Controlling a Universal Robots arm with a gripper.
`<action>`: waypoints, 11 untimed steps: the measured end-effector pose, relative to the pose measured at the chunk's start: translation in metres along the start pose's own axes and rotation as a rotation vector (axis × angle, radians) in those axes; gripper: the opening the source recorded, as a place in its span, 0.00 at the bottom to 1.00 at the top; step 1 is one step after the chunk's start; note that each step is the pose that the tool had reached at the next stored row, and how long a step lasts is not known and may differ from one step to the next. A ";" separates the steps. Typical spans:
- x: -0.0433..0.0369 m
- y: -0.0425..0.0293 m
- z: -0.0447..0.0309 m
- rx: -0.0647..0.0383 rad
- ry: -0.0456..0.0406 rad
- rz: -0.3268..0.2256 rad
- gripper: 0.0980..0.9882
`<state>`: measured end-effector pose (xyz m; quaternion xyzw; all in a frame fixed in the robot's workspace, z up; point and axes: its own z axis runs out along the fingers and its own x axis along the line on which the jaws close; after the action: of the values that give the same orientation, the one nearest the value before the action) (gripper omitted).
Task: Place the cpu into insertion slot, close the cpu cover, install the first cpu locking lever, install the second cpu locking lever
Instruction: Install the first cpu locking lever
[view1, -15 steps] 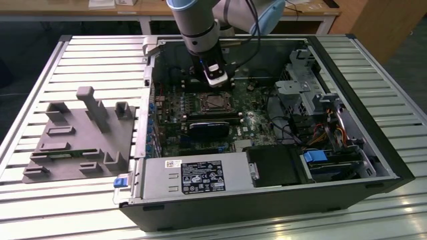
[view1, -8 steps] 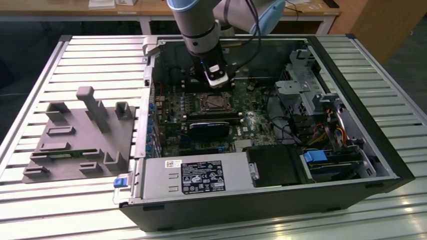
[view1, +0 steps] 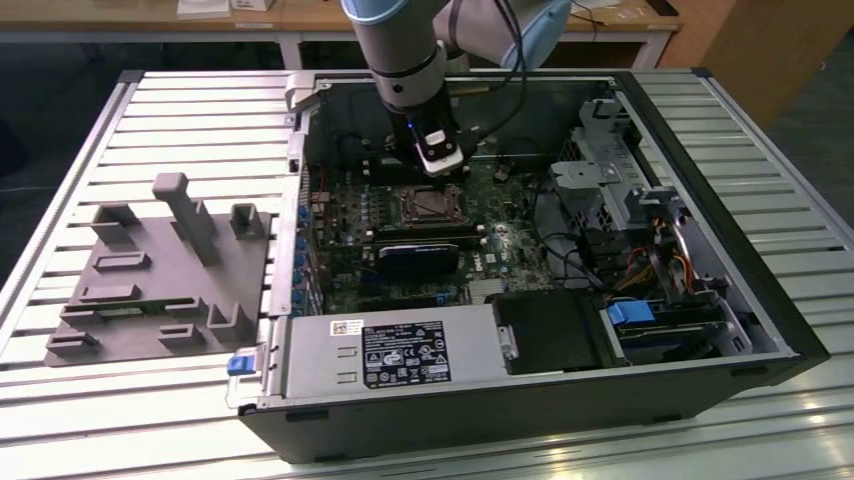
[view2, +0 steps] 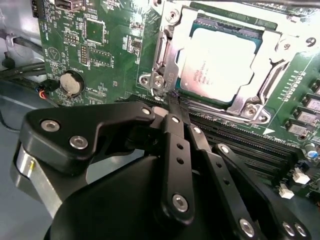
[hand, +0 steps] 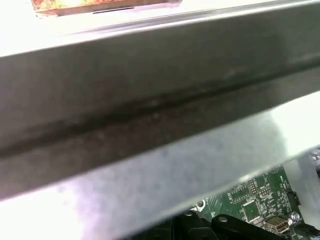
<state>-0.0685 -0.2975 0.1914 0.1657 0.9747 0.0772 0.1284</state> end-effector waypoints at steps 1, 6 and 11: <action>-0.0001 0.0000 -0.0001 0.000 0.0001 0.000 0.00; -0.0020 0.0017 -0.0083 0.000 0.0000 0.000 0.00; -0.0044 0.0038 -0.0186 0.000 0.0001 0.000 0.00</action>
<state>-0.0685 -0.2975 0.2109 0.1657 0.9747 0.0774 0.1284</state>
